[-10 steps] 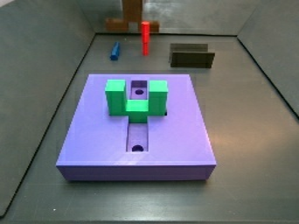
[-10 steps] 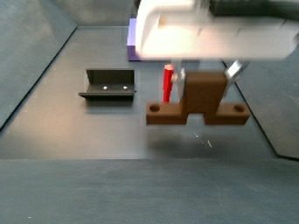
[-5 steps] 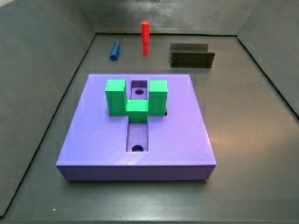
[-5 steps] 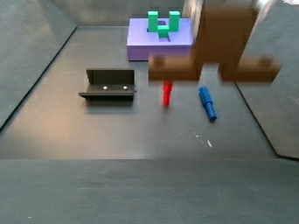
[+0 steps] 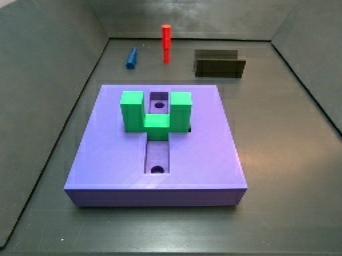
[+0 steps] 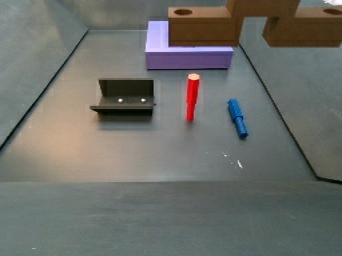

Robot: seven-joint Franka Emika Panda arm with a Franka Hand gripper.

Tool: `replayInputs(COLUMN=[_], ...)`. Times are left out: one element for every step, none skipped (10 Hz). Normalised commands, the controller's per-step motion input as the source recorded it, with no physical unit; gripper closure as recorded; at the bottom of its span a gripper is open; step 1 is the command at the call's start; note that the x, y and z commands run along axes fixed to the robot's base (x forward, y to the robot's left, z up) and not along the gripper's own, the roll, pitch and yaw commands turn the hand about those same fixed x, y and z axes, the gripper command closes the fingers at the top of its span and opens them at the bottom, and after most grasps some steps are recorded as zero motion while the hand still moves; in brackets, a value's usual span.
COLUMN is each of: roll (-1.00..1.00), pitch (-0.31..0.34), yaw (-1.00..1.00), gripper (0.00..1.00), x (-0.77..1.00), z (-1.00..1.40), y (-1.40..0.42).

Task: Pick up the brown object. Move up. Move to above the board. Insert the brown object.
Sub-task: Move to above the board.

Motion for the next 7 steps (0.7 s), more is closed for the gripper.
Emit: replayInputs(roll=[-0.05, -0.02, -0.05, -0.04, 0.01, -0.03, -0.01], pitch=[0.183, 0.147, 0.046, 0.038, 0.037, 0.032, 0.050], yaw=[0.02, 0.03, 0.01, 0.01, 0.01, 0.01, 0.01], gripper=[1.00, 1.00, 1.00, 1.00, 1.00, 1.00, 1.00], x=[0.16, 0.16, 0.16, 0.16, 0.16, 0.16, 0.17], z=[0.13, 0.13, 0.14, 0.14, 0.14, 0.15, 0.16], y=[-1.40, -1.40, -1.40, -1.40, -1.40, -1.40, -1.40])
